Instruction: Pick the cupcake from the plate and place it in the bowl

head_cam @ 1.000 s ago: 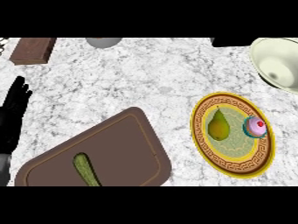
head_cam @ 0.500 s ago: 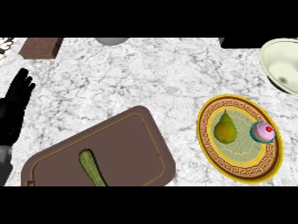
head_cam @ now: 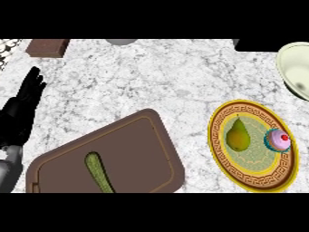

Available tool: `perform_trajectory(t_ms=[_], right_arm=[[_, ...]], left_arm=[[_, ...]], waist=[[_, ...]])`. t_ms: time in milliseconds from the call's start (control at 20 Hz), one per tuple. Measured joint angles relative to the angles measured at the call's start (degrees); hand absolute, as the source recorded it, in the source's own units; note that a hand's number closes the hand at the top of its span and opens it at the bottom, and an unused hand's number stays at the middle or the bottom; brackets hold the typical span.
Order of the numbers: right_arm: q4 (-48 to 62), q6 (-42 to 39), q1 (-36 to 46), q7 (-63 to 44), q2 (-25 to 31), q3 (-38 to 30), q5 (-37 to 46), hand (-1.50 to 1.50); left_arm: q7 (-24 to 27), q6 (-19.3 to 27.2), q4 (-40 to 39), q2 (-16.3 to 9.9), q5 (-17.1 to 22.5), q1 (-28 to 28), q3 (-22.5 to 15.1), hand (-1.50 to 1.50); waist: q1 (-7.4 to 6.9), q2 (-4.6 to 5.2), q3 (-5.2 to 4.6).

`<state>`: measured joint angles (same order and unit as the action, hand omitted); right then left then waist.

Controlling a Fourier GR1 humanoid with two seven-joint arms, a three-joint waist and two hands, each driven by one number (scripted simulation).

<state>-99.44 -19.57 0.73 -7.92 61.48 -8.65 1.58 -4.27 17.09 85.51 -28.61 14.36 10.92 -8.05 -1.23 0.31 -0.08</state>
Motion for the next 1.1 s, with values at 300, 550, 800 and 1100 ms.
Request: perform_trajectory(t_ms=[300,550,800,1100], right_arm=[[5.13,-7.33,8.30,-5.25,-0.64,9.50,3.30,-1.50],[9.91,-13.37,13.80,-6.59,-3.65,15.38,6.27,-1.50],[13.15,-18.85,16.97,-8.95,-6.33,19.73,9.55,-1.50],[15.18,-18.66,18.50,-7.99,-10.24,22.28,18.06,-1.50]], left_arm=[[-0.94,-0.73,0.19,0.22,-0.73,0.80,0.72,0.00],[0.60,-1.43,-1.05,1.26,-1.64,-0.23,1.54,0.00],[-1.36,-1.70,1.24,1.40,-2.36,-0.92,2.00,0.00],[-2.00,-2.15,2.55,2.57,-3.87,-1.98,3.19,0.00]], waist=[[-0.62,0.08,0.05],[-0.24,-0.02,0.05],[0.10,-0.16,0.06],[0.63,-0.25,0.10]])
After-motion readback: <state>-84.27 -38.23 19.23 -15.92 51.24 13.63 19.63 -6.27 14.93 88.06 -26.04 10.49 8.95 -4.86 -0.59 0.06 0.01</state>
